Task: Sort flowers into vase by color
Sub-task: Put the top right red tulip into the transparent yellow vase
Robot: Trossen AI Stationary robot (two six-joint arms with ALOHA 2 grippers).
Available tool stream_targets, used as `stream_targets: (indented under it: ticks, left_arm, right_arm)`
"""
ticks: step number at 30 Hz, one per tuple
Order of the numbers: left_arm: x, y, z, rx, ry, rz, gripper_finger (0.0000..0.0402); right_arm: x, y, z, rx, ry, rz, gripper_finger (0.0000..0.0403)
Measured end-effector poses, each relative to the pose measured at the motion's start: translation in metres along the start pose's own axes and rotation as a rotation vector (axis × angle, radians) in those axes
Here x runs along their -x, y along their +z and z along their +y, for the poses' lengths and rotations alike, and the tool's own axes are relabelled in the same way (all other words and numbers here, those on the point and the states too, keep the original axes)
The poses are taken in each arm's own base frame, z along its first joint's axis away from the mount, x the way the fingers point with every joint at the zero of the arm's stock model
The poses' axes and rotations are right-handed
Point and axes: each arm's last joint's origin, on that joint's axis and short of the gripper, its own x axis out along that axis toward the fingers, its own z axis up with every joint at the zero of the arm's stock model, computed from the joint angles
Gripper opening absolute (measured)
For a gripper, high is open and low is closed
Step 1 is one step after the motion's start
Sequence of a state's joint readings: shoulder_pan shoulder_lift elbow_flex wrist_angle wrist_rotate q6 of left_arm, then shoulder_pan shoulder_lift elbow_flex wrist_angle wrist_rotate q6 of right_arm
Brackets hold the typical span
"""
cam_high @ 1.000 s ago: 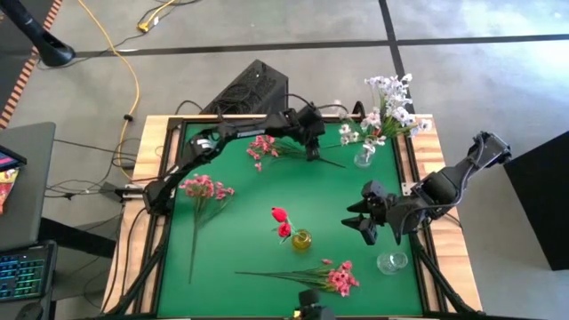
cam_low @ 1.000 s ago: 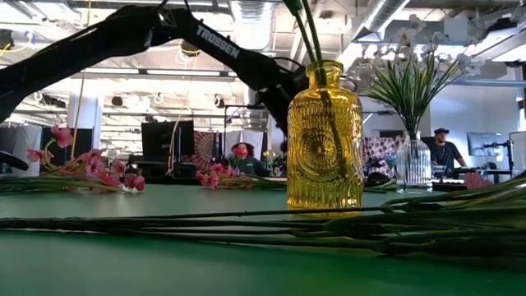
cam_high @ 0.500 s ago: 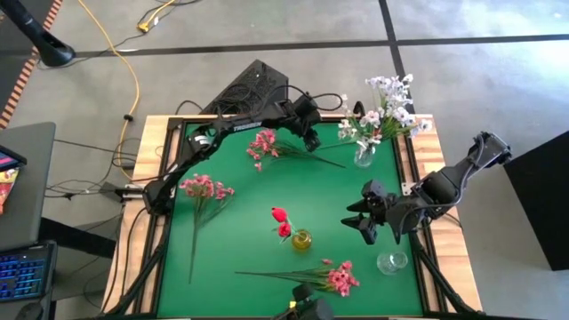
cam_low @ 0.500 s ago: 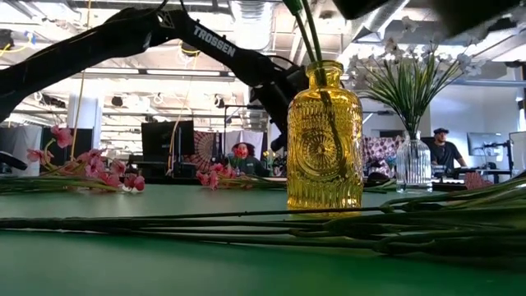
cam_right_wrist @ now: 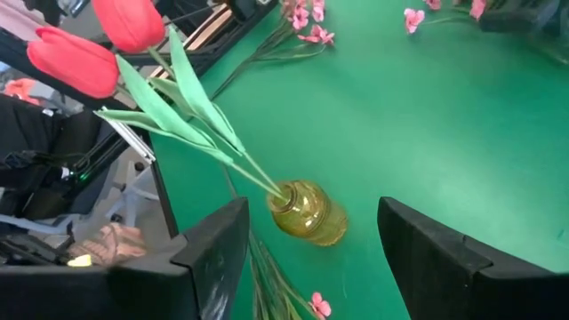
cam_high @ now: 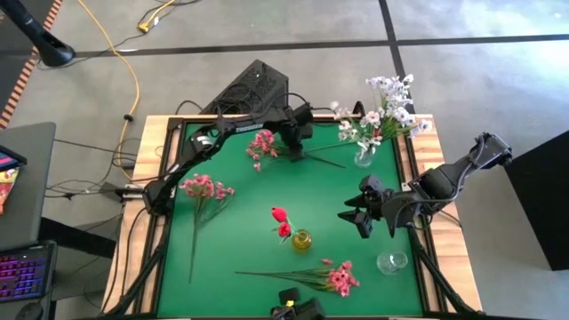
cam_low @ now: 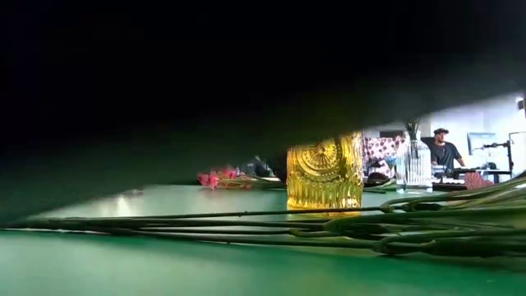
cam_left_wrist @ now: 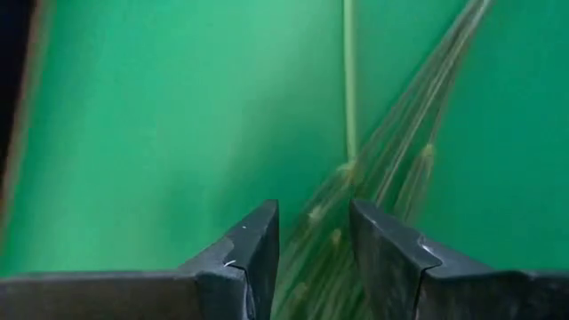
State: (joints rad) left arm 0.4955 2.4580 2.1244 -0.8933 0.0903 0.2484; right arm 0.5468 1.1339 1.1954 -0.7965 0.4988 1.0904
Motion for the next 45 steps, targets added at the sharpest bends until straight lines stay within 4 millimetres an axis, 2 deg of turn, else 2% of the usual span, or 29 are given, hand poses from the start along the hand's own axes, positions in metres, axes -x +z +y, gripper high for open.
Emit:
stream_targets:
  ticks: [2, 8, 13, 18, 20, 26, 29, 36, 39, 45]
  left_arm:
    - [-0.005, -0.003, 0.0, -0.023, 0.008, 0.021, 0.0125]
    - [-0.003, -0.011, -0.001, -0.079, 0.034, 0.124, 0.0125]
    - [0.012, -0.025, -0.003, -0.122, 0.028, 0.277, 0.0125]
    - [0.038, -0.019, -0.006, -0.186, -0.077, 0.181, 0.0125]
    - [0.042, -0.012, -0.01, -0.209, -0.073, 0.118, 0.0125]
    - [0.034, 0.008, -0.007, -0.245, 0.024, -0.067, 0.0125]
    - [0.028, 0.012, -0.008, -0.253, 0.054, -0.098, 0.0125]
    - [0.03, 0.029, -0.026, -0.247, 0.076, -0.227, 0.0125]
    - [0.029, 0.03, -0.03, -0.255, 0.076, -0.226, 0.0125]
    - [0.007, 0.017, -0.017, -0.179, 0.056, -0.131, 0.0125]
  right_arm:
    - [0.0, 0.0, 0.0, 0.0, 0.004, -0.002, 0.0276]
    - [0.0, 0.001, 0.003, 0.009, 0.027, -0.013, 0.0276]
    - [0.0, 0.001, 0.003, 0.02, 0.027, -0.013, 0.0276]
    - [0.0, 0.002, 0.003, 0.065, 0.026, -0.013, 0.0276]
    - [-0.001, 0.003, 0.002, 0.074, 0.021, -0.017, 0.0276]
    - [-0.003, 0.007, 0.0, 0.061, 0.01, -0.023, 0.0276]
    - [-0.003, 0.006, 0.0, 0.061, 0.019, -0.009, 0.0276]
    - [-0.004, 0.008, -0.001, 0.077, 0.013, -0.012, 0.0276]
    - [-0.005, 0.011, -0.003, 0.068, 0.006, -0.015, 0.0276]
    - [-0.008, 0.016, -0.006, 0.051, 0.011, 0.01, 0.0276]
